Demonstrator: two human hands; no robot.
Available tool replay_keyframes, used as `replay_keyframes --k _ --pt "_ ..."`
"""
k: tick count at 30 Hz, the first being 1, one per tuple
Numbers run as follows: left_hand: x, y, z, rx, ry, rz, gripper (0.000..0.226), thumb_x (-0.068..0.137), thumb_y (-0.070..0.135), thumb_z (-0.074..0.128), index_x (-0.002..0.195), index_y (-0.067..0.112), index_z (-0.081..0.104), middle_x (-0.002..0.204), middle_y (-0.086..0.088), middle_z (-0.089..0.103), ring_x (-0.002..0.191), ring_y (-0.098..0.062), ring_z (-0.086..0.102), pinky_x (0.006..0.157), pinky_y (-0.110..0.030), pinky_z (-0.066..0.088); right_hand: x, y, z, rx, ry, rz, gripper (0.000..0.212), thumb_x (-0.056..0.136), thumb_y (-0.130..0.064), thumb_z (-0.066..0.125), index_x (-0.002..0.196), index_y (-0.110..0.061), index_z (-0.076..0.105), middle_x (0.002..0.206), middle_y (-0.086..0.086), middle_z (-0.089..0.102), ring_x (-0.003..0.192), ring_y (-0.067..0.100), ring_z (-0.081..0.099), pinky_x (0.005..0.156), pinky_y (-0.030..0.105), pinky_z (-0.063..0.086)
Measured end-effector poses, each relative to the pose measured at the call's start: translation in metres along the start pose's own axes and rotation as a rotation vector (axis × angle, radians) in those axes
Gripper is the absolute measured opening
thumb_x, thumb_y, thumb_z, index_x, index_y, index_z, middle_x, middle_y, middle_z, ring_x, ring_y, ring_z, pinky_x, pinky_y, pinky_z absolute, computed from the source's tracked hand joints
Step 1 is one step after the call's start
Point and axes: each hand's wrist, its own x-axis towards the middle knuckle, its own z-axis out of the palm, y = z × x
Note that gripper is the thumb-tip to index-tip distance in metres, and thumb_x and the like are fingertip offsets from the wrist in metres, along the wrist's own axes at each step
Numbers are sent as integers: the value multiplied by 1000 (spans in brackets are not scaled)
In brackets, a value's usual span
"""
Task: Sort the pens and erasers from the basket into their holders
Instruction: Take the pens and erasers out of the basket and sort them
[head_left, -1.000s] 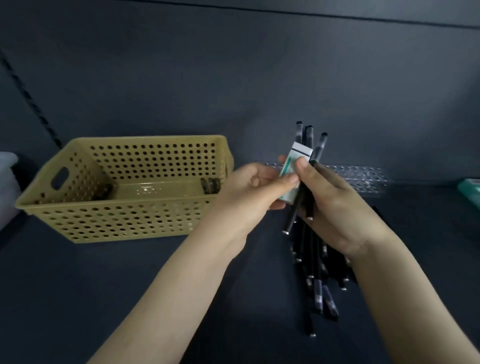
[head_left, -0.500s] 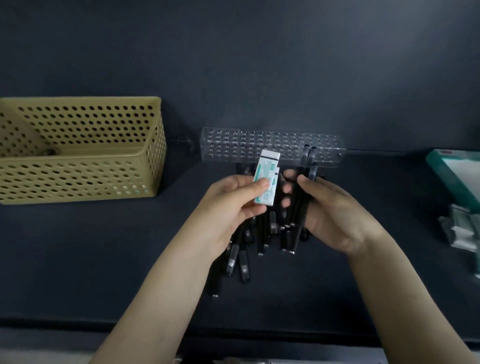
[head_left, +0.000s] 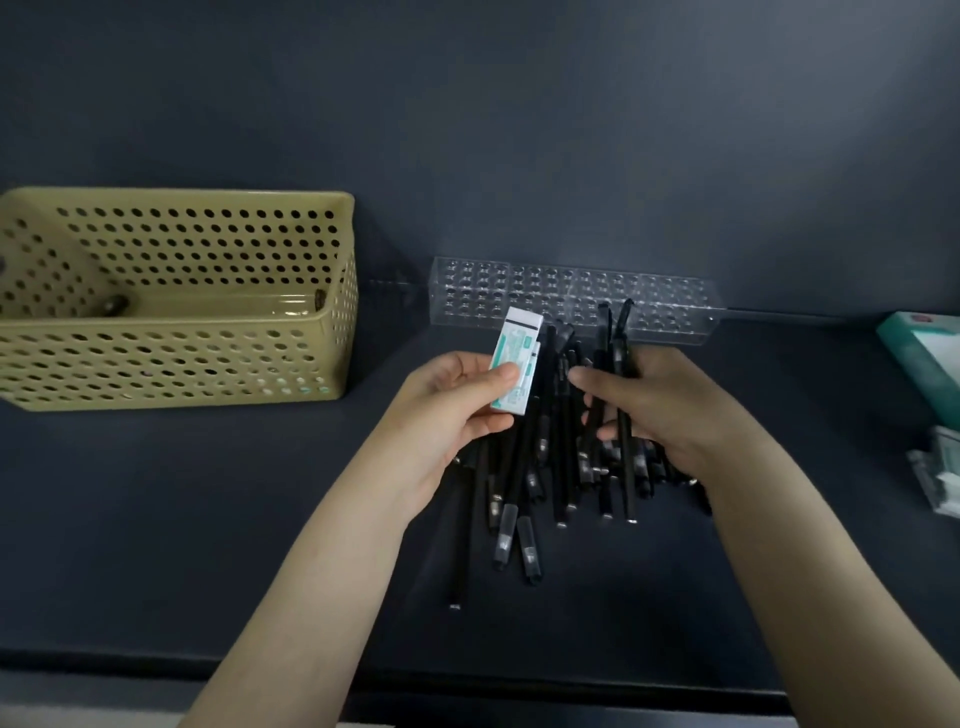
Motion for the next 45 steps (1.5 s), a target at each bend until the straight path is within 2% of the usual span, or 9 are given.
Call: replay_keyframes --k 4,8,11,14,21,28,34,39,45 --pt "3 1 -9 6 -23 -12 20 88 17 66 105 6 64 100 -8 73 89 -15 69 73 -24 52 1 -2 11 -37 52 39 30 83 -34 74 98 -9 69 90 10 73 69 21 71 75 38 60" --pt "5 -1 -16 8 -43 -27 22 88 18 66 107 6 64 102 -8 73 90 -14 69 72 -22 53 -5 -4 14 138 57 76 30 89 -21 68 102 6 66 88 19 65 74 18 67 65 26 59" --pt "6 -3 -19 -5 -48 -38 23 88 19 67 108 8 65 102 -8 73 91 -15 69 72 -22 53 -11 -6 11 134 60 81 19 94 -9 59 107 4 66 93 26 67 82 20 70 68 21 58" --pt "5 -5 -20 -54 -26 -38 23 88 20 67 108 9 65 100 -6 73 89 -14 68 71 -22 53 -14 -4 10 161 116 41 26 89 6 60 113 -2 63 98 18 70 78 18 69 62 16 55" --pt "2 -8 -20 -76 2 -38 22 88 20 67 107 10 64 104 -8 72 92 -15 67 72 -22 53 -17 5 15 92 312 -74 13 82 -10 75 94 -11 71 90 7 73 82 16 72 73 24 58" --pt "-3 -4 -9 -12 -13 21 16 88 20 67 100 9 64 104 -12 72 86 -16 64 72 -23 53 -31 10 1 149 405 -198 7 90 -14 67 89 -19 71 92 7 72 84 16 71 74 23 58" --pt "-13 -1 40 64 -134 95 16 89 16 66 100 4 66 97 -7 73 86 -14 68 78 -24 55 -57 4 -23 324 237 -311 14 90 -23 64 103 -19 70 97 4 74 84 14 71 72 22 56" --pt "-21 -10 106 36 -151 108 16 90 11 65 101 0 65 93 -5 73 87 -13 70 85 -30 57 -81 19 -67 447 125 -332 34 74 -24 70 106 -12 69 101 12 73 85 18 69 71 22 55" --pt "-28 -40 200 24 -196 38 22 91 10 63 108 -4 62 102 -16 70 89 -21 70 80 -29 58 -104 66 -144 525 216 -309 11 85 -5 65 94 -11 63 86 5 71 77 16 68 69 24 56"
